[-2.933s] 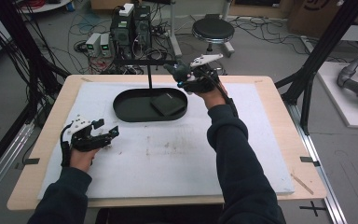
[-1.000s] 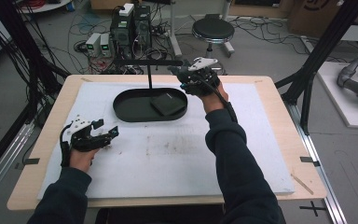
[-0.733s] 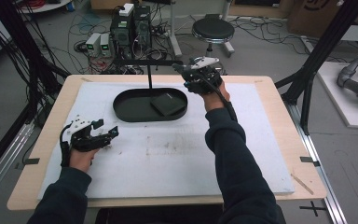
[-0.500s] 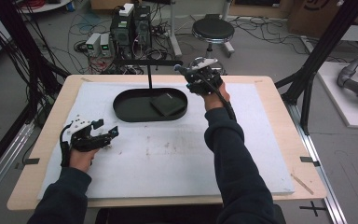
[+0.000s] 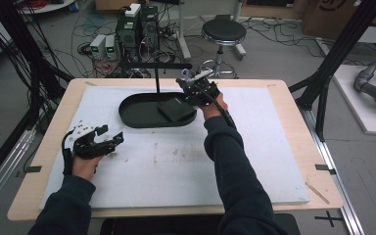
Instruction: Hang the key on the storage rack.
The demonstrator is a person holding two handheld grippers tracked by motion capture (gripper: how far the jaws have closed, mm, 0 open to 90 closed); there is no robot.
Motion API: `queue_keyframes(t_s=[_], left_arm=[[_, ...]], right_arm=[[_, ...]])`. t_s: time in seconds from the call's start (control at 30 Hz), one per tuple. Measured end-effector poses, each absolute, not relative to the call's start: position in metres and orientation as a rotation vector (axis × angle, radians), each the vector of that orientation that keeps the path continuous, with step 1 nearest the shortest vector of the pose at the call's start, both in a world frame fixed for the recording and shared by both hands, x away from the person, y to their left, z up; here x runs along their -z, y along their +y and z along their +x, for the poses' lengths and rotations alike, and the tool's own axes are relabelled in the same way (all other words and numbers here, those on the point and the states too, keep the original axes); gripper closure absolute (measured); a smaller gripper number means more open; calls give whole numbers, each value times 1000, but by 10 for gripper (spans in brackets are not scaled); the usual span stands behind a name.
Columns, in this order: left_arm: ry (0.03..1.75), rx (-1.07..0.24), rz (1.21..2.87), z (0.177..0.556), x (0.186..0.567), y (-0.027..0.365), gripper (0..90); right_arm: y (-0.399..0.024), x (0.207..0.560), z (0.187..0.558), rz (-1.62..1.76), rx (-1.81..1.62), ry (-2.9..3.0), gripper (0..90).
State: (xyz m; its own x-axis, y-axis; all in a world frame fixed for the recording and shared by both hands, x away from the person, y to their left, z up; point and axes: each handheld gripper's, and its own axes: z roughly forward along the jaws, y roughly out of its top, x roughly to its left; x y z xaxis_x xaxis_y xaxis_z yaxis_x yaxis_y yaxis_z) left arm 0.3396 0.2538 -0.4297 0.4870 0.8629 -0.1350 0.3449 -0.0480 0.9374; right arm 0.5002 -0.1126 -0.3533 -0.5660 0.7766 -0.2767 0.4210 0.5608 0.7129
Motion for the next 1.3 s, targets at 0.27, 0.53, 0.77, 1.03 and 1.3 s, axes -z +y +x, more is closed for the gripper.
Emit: queue_keyframes(t_s=[0.27,0.53,0.77,1.03,1.3], left_arm=[[1065,-583,1629,340,430,254,264],[1073,-584,1630,342,431,254,264],[1084,-585,1616,343,432,254,267],[1076,-608,1614,342,431,254,267],[1076,-618,1618,341,430,253,267]], right_arm=[[-122,345,496,959,-896,2173,194],[-161,326,473,933,-1031,2188,250],[-207,332,446,988,-1063,2220,212],[-231,350,411,944,-1104,2208,208],[-255,377,384,968,-1131,2161,208]])
